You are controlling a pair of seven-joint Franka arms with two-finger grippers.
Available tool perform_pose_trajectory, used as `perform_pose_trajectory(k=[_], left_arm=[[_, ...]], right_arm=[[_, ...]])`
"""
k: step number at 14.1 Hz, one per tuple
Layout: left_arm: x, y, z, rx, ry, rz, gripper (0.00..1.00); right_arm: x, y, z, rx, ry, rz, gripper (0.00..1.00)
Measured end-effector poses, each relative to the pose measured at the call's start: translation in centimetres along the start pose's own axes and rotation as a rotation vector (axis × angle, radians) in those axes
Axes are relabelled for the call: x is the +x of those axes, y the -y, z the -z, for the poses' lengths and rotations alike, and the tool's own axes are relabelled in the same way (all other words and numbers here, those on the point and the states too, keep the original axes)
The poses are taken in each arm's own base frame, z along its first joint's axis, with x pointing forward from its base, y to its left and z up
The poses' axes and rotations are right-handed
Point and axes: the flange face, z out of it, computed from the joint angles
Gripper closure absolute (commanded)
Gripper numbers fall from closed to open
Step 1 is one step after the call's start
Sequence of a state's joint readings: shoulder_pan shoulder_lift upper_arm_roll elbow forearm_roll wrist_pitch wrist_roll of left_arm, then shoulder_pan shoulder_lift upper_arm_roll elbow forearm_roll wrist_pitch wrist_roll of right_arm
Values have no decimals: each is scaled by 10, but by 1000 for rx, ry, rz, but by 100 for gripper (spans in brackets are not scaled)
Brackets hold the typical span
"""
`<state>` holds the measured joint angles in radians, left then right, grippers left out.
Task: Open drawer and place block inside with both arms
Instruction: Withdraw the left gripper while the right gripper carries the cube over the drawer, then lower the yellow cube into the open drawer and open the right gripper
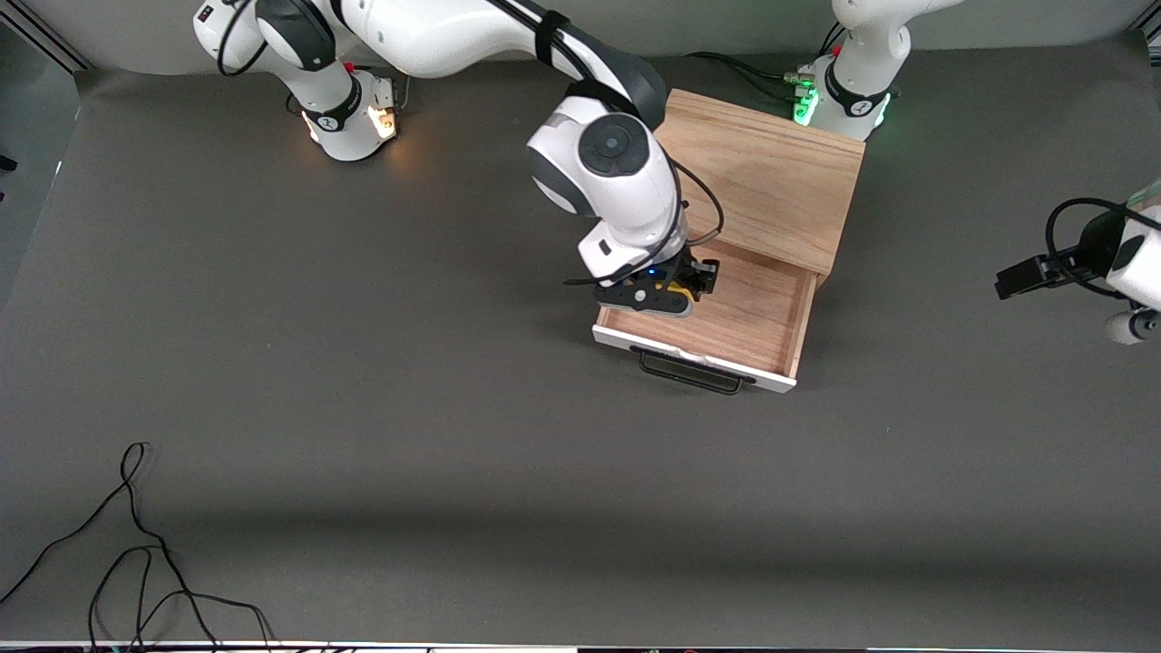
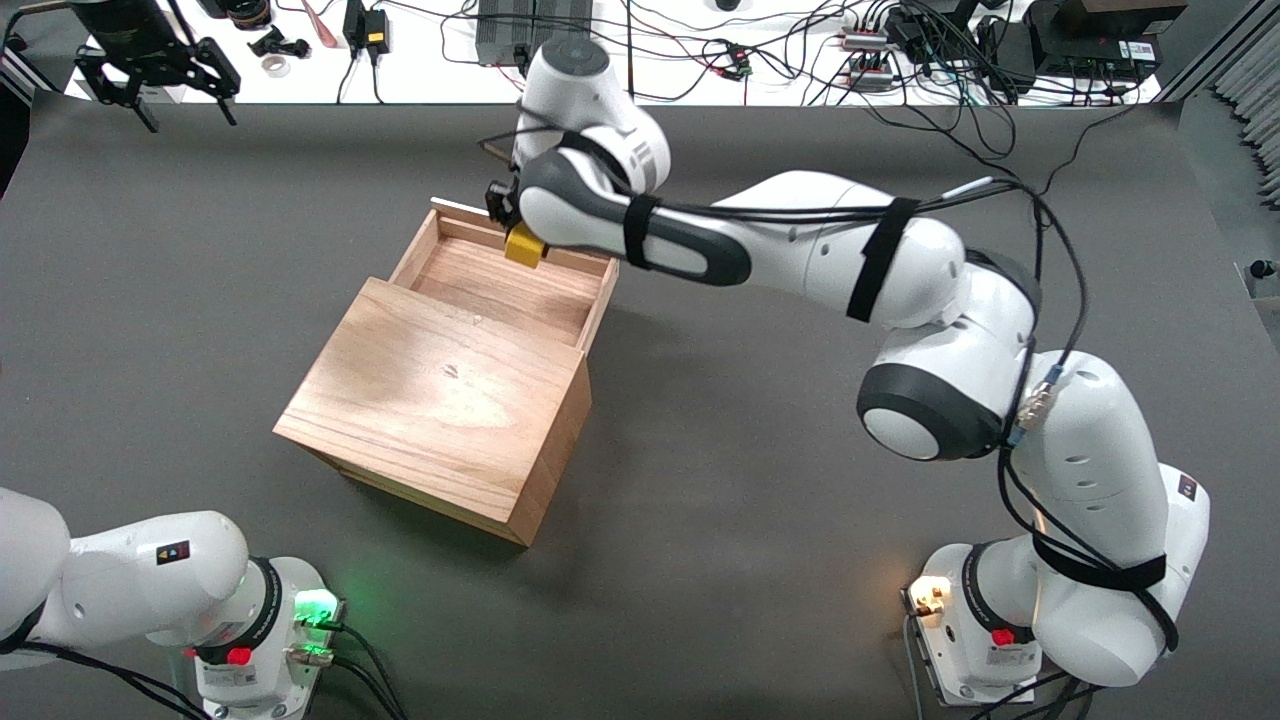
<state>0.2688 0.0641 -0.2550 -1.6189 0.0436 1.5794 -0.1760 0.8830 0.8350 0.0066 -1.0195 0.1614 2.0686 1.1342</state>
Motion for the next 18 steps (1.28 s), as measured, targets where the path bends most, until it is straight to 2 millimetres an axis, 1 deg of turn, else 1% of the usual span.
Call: perform_pose_trajectory(k=[2,4,7,8,9,11,12,13,14,17,18], left_arm=[[-3,11,6,-47,-10,-34,0],[-5,5,10,-56,-26,-79,0],[-8,-12,14,-55,-40,-113,0],[-9,-15,15,-55,-41,-120,0],[-10,-18,16,-54,-43,-126,0],[-12,-20,18,-54,-47,-138,0],[-12,-20,19,-54,-47,-147,0],[-13,-21,19,-53,-47,-162,0],[-13,-21,19,-53,-47,-174,0],[-14,-22,19,-50,-46,-194,0],[-15,-27,19,-45,-46,-206,0]], right_arm=[[-16,2,-29,-18,12,10,100],[-25,2,-48,-30,18,6,100],[-32,-1,-66,-52,27,-2,100],[-32,-2,-72,-59,29,-7,93],[-32,-4,-77,-65,31,-16,92],[-36,-6,-86,-76,35,-26,91],[-39,-7,-89,-81,37,-28,86],[-40,-6,-90,-83,37,-29,59],[-41,-6,-90,-82,37,-30,1],[-40,-6,-90,-84,28,-24,0],[-40,-6,-90,-85,19,-19,0]])
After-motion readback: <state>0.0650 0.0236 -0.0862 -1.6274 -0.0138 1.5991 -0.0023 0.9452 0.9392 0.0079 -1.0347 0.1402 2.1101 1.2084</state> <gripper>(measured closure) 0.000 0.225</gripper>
